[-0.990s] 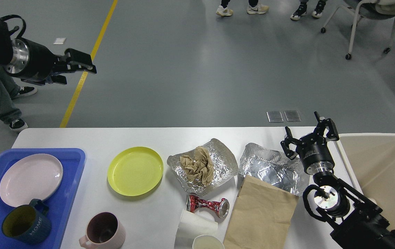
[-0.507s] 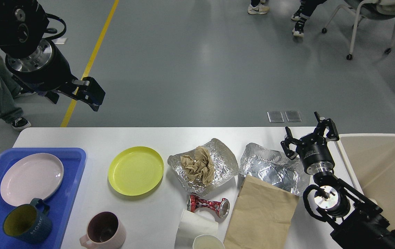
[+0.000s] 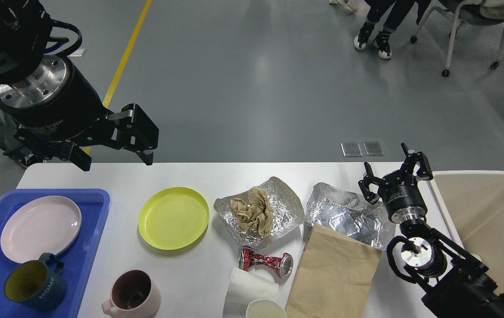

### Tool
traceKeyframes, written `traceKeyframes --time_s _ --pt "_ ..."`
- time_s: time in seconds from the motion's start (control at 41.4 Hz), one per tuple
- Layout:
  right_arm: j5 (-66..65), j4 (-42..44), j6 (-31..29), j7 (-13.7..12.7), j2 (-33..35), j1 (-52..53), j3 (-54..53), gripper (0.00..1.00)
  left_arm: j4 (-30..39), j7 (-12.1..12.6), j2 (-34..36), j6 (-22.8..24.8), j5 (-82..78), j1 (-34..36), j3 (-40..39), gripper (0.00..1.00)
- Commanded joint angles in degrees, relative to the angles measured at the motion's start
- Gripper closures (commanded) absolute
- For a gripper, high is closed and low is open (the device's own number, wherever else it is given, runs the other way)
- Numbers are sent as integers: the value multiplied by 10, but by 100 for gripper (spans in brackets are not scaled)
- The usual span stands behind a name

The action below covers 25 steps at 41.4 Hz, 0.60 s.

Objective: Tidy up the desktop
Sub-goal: 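Raise the left gripper up and away from the blue tray, then lower the left gripper onto the pink mug and grasp it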

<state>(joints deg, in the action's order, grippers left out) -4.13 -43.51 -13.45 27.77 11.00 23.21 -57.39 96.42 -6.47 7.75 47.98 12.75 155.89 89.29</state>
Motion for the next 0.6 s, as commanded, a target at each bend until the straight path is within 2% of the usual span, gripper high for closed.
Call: traceKeyframes --time_s 0.0,0.193,0.435,0.531,0.58 --pt "0 -1 0 0 1 0 0 0 -2 0 -1 -3 -6 0 -6 3" --pt "0 -1 0 0 1 0 0 0 -4 -5 3 -21 -8 -19 -7 3" --pt "0 -1 0 0 1 0 0 0 -15 3 33 -62 -19 -160 -21 3" --pt "0 -1 0 0 0 0 0 0 -22 7 49 -103 -43 -232 -33 3" --pt "0 -1 0 0 1 0 0 0 -25 23 68 -144 -79 -282 -51 3"
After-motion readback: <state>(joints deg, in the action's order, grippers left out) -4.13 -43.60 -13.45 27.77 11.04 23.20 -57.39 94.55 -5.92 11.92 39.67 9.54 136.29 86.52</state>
